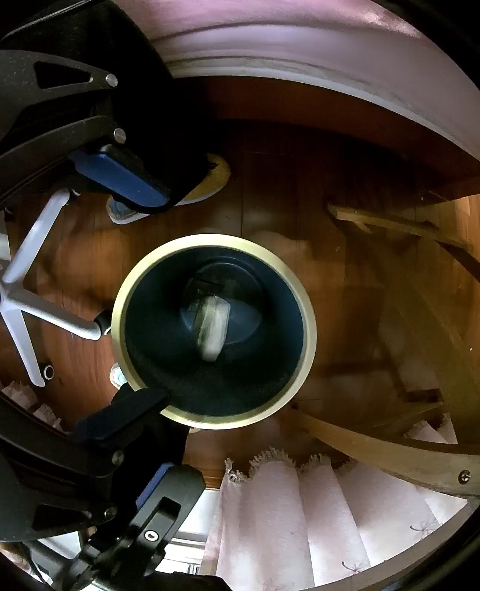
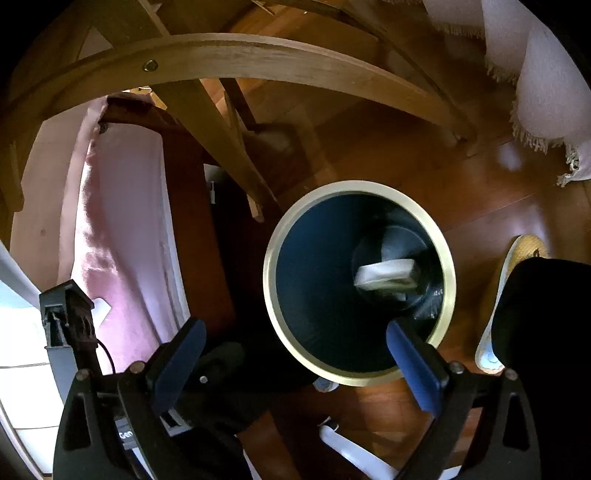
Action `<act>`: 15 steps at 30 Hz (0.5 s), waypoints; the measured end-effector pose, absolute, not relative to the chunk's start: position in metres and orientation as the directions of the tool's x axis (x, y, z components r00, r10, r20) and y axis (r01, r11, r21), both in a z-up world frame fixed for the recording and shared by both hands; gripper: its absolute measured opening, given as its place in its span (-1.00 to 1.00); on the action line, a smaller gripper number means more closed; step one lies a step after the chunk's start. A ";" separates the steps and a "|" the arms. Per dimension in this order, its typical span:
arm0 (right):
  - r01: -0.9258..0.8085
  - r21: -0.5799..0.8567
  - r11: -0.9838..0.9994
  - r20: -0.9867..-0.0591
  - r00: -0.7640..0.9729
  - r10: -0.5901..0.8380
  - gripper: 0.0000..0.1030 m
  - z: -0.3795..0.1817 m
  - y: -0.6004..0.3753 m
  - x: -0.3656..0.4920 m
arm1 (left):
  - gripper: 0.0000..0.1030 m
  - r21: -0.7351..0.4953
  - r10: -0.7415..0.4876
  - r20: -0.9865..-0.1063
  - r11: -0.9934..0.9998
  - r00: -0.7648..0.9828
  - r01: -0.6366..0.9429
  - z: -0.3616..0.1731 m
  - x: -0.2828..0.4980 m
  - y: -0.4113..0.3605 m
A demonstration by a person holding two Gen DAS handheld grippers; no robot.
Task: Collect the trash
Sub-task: 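Open the left tool over the bin while the right tool releases the green box, then raise both empty tools back up toward the table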
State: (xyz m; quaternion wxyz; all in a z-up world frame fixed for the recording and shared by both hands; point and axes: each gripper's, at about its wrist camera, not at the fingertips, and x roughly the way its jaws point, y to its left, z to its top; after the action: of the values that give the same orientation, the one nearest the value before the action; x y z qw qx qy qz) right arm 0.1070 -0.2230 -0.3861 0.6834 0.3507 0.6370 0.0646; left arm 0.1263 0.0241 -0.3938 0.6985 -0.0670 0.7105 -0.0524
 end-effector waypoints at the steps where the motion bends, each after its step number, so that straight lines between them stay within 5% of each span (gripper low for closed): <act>1: 0.360 0.562 0.745 -0.825 0.179 0.536 0.92 -0.386 -0.223 0.107 | 0.90 -0.169 -0.169 -0.985 0.985 -0.014 -0.024 -0.394 0.126 0.025; 15: 0.275 0.481 0.833 -0.876 0.204 0.438 0.92 -0.366 -0.220 0.097 | 0.90 -0.163 -0.162 -0.986 0.986 0.035 -0.022 -0.376 0.117 0.035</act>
State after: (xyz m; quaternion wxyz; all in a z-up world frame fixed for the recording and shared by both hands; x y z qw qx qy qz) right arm 0.0972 -0.2197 -0.3660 0.7223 0.2835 0.6282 0.0565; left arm 0.1171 0.0353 -0.3763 0.7164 -0.0662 0.6928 -0.0490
